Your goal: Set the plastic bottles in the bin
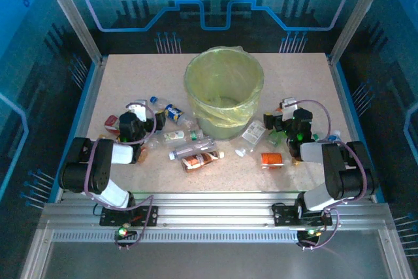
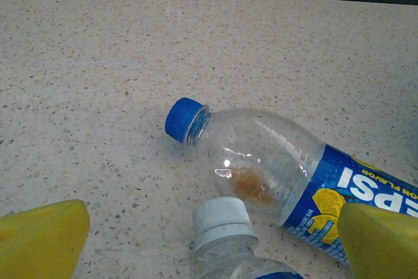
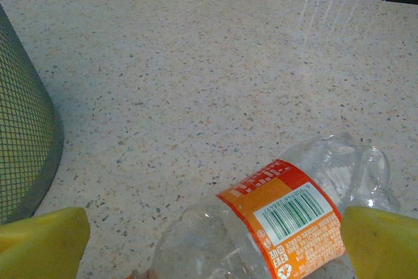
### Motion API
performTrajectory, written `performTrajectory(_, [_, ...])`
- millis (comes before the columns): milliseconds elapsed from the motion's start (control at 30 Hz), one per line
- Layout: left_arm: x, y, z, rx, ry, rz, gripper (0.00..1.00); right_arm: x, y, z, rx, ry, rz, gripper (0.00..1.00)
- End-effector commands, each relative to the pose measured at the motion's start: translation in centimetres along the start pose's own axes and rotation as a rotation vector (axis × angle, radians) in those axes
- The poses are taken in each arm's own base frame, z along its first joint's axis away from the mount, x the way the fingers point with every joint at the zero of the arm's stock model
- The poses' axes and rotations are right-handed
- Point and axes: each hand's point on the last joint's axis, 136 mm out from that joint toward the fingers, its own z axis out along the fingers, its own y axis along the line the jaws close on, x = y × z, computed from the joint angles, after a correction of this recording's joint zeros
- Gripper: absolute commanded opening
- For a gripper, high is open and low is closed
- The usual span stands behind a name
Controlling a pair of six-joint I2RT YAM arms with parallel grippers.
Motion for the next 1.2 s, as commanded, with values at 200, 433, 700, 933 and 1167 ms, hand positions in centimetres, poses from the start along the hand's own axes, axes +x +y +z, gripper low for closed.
performTrajectory(200, [-0.8,-0.2,0.1,0.018,-0.018,0.007,0.99,-0.7,-0.2,0.3,0.001,-0.018,0.009,1.00])
performTrajectory(433, [-0.8,-0.3,0.1,0.020,-0.017,0.007,0.99,-0.7,-0.1,0.3,-0.001,-0.017,0.008,1.00])
performTrajectory(700, [-0.9,0.1,0.1,0.003,-0.020,0.000,0.99,-0.7,-0.1,0.2,-0.003,-0.018,0.010,1.00])
performTrajectory(933, [-2.6,0.6,-1.2,-0.031,-0.045,-0.017,0.99,-1.6,-0.7,-0.1,0.017,-0.004,0.021,1.00])
performTrajectory(1167, [-5.3,0.8,-3.3,-0.064,-0.094,-0.026,0.99,-3.8,-1.7,-2.0,0.075,0.039,0.060,1.00])
